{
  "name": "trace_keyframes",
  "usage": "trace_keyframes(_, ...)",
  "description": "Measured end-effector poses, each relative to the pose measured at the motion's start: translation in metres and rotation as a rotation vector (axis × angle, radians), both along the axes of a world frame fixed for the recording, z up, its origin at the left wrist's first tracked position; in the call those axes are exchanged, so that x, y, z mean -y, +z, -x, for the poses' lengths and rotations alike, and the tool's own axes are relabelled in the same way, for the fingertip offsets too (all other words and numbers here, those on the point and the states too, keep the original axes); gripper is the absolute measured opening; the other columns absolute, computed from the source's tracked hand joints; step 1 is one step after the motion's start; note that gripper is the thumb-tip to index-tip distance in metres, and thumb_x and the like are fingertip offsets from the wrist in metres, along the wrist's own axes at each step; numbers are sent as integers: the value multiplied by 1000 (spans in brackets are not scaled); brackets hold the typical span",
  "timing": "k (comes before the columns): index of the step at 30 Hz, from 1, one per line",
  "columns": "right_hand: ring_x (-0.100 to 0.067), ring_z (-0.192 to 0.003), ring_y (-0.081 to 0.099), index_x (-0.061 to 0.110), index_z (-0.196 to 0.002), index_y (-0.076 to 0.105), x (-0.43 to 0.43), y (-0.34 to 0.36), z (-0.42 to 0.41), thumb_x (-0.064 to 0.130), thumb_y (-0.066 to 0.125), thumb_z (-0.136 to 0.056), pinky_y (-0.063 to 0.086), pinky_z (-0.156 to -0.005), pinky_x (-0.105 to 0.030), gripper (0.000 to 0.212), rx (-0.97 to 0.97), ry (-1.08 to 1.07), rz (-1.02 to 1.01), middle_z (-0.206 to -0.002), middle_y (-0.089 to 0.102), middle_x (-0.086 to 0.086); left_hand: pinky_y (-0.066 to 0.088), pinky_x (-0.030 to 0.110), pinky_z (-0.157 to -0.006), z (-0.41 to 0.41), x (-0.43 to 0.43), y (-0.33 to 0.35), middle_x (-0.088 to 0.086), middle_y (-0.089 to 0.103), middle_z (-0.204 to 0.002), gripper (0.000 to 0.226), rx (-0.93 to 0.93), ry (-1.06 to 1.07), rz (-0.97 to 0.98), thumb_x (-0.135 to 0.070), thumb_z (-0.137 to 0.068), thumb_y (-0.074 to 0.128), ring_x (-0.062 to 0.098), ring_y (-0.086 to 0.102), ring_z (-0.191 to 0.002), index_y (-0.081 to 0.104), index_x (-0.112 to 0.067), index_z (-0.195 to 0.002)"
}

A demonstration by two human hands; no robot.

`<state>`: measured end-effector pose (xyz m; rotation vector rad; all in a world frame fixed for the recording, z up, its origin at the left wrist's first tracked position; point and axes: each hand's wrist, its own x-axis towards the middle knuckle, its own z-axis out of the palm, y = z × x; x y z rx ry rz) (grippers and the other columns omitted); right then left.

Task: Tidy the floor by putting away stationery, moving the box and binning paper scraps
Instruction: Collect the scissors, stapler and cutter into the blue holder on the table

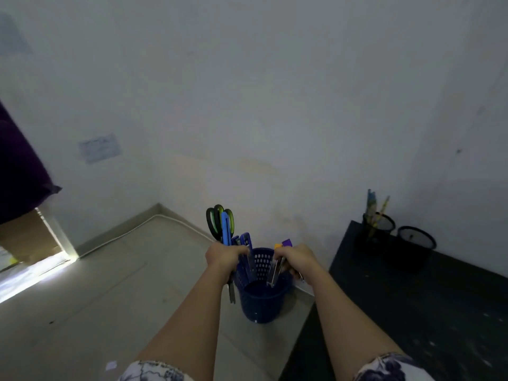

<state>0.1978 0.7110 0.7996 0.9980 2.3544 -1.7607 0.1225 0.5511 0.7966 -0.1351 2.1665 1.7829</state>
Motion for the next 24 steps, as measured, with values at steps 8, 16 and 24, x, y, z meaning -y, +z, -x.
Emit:
trace_keyframes(8, -14, -42, 41, 10, -55, 55, -162, 23, -33, 14, 69, -75, 30, -39, -20, 24, -142, -243, -76, -51, 52, -3, 39, 25, -42, -22, -184, 26, 7, 51, -62, 30, -35, -142, -110, -4, -70, 76, 17, 46, -48, 54, -3, -91)
trace_keyframes(16, -16, -54, 48, 11, -60, 60, -285, 34, -58, 15, 69, -77, 35, -52, -26, 20, -332, -522, -139, -58, 55, -5, 40, 20, -39, -38, -334, 42, 3, 49, -60, 35, -126, -250, -206, -9, -70, 81, 14, 45, -46, 52, -5, -90)
trace_keyframes(24, -11, -55, 45, 13, -66, 53, -333, 19, -50, 6, 65, -81, 36, -47, -21, 20, -349, -446, -192, -59, 50, 1, 44, 16, -39, -38, -391, 31, 5, 53, -67, 27, -135, -344, -190, -1, -72, 77, 15, 48, -47, 55, -3, -88)
